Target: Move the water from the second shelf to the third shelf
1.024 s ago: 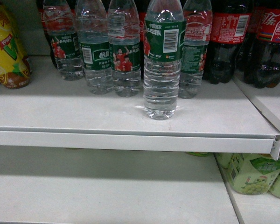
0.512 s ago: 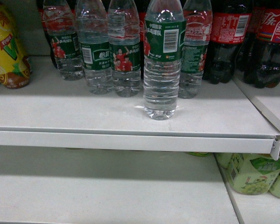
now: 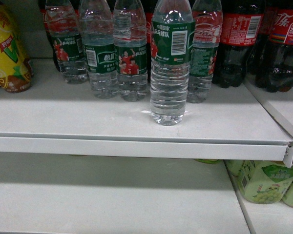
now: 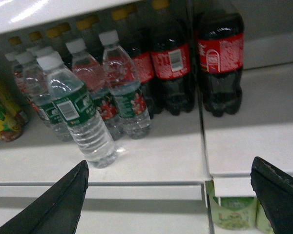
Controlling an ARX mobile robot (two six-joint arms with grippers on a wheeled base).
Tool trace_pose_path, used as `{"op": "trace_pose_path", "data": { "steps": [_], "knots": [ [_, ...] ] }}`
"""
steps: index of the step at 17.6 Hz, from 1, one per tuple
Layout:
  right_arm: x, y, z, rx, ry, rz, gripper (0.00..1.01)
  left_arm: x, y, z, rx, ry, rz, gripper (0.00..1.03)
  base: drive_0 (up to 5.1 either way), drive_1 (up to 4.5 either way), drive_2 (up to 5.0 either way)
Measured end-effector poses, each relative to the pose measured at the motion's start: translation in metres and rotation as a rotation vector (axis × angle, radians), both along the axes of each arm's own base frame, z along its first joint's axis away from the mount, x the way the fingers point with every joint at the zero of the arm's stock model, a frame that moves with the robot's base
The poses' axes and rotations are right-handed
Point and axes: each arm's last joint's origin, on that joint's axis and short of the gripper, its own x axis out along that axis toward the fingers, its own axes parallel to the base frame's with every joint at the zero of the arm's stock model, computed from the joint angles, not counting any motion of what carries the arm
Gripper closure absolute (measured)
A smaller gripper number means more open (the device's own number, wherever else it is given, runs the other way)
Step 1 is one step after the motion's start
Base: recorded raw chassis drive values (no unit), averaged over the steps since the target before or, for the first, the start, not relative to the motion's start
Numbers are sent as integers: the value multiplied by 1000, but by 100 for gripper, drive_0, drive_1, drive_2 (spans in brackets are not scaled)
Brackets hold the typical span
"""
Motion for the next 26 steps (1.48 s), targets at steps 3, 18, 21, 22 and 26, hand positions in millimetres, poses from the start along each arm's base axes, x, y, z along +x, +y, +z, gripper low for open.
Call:
{"op": "trace_pose_path", "data": {
  "steps": [3, 18, 21, 22, 26],
  "knots": [
    [34, 21, 30, -39, -48, 49, 3, 0, 0, 0, 0, 0, 0, 5, 0, 0, 0],
    [117, 130, -14, -217, 88, 327, 3, 0, 0, 0, 0, 0, 0, 5, 0, 0, 0],
    [134, 144, -13, -215, 76, 317, 3, 0, 0, 0, 0, 0, 0, 5, 0, 0, 0],
    [141, 148, -13, -213, 73, 304, 3, 0, 0, 0, 0, 0, 0, 5, 0, 0, 0],
    [159, 158, -23, -218, 99, 277, 3, 0, 0, 0, 0, 0, 0, 5, 0, 0, 0]
  ]
}}
